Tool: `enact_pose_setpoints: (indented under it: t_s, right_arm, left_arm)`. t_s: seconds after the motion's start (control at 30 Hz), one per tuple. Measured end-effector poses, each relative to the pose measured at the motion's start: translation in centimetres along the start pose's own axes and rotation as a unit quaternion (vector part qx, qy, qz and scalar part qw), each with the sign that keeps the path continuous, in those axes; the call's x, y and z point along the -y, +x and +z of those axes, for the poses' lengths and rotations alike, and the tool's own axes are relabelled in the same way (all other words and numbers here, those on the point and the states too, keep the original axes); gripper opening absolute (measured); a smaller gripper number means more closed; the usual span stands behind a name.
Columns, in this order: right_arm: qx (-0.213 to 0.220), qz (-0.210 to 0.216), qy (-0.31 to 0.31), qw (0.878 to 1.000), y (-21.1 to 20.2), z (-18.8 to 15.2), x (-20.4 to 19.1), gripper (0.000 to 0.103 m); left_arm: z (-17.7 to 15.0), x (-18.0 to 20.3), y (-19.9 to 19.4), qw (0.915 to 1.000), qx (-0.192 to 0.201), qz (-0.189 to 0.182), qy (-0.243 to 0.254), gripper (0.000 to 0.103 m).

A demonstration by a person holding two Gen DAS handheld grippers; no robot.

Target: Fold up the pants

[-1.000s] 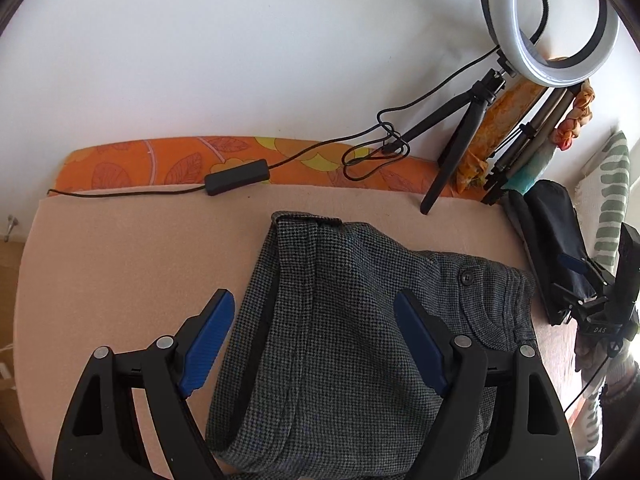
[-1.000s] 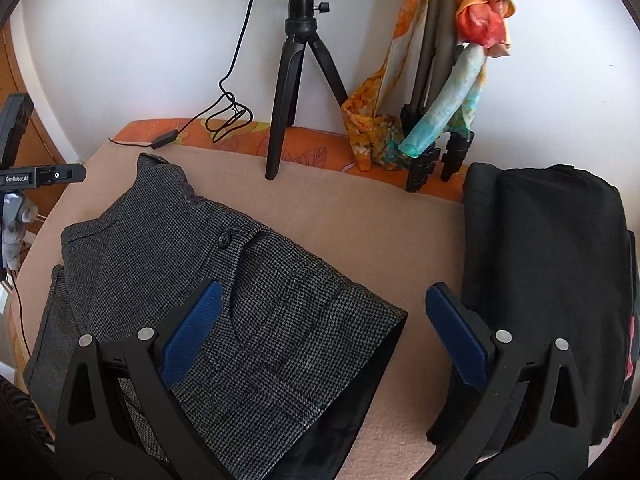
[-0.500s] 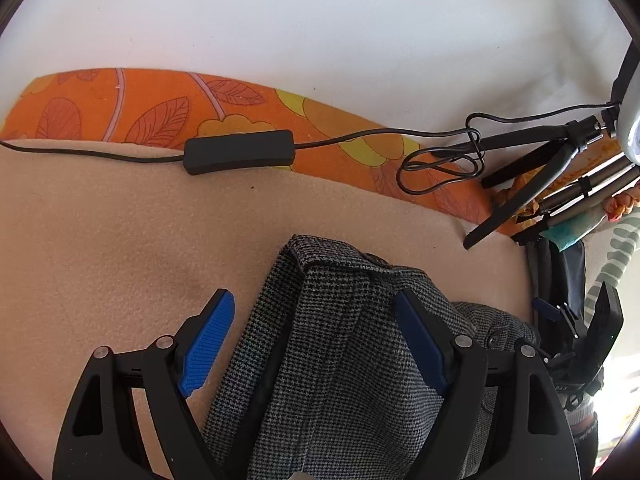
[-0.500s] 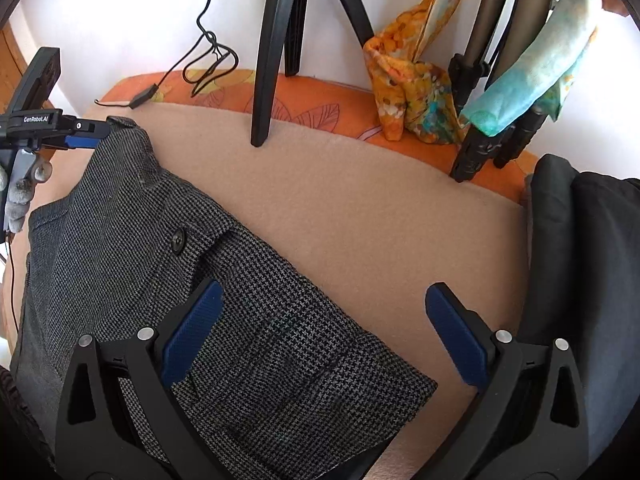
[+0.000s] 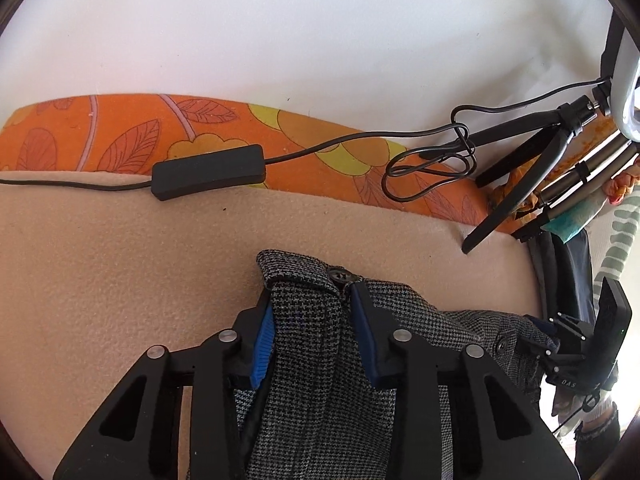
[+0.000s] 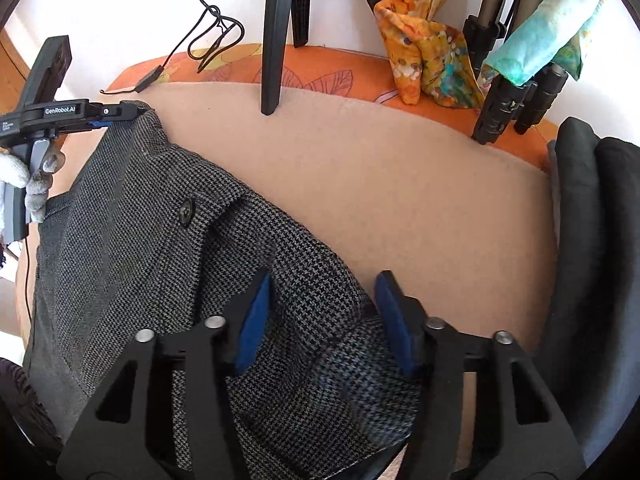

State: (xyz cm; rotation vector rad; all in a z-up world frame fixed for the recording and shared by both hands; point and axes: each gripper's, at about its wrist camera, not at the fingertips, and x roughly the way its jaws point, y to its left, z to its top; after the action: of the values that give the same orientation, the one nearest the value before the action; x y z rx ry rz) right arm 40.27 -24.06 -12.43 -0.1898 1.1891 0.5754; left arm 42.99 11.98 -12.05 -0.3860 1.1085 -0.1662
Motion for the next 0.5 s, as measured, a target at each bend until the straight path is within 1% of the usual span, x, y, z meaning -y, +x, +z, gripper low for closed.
enact_pose_setpoints:
  t_s: [0.03,0.07,0.17,0.27,0.37,0.5]
  right_arm:
    - [0.001,0.006,0.002,1.000,-0.2,-0.1,0.0,0.033]
    - [0.003,0.003,0.001,1.000,-0.5,-0.2,-0.2,0.028]
    - [0.019,-0.012,-0.012,1.000,-1.8,-0.3,-1.0,0.020]
    - [0.043,-0.020,-0.025,0.999,-4.1,-0.6,-1.8,0.017]
    - [0.068,-0.029,-0.035,0.997,-6.4,-1.0,-2.7,0.016]
    - [0.103,-0.033,-0.040,0.993,-9.7,-1.7,-3.7,0.015]
  left_arm:
    - [-0.1,0.1,-0.2,1.0000,0.003,-0.002,0.004,0.028]
    - [-0.1,0.1,-0.3,1.0000,0.006,-0.003,0.006,0.026]
    - [-0.4,0.4,-1.2,0.9996,0.022,-0.014,0.011,0.023]
    - [-0.8,0.6,-2.4,0.9988,0.039,-0.025,0.018,0.020]
    - [-1.3,1.0,-4.0,0.9976,0.056,-0.030,0.027,0.019]
    - [-2.2,1.5,-7.2,0.9944,0.089,-0.043,0.036,0.018]
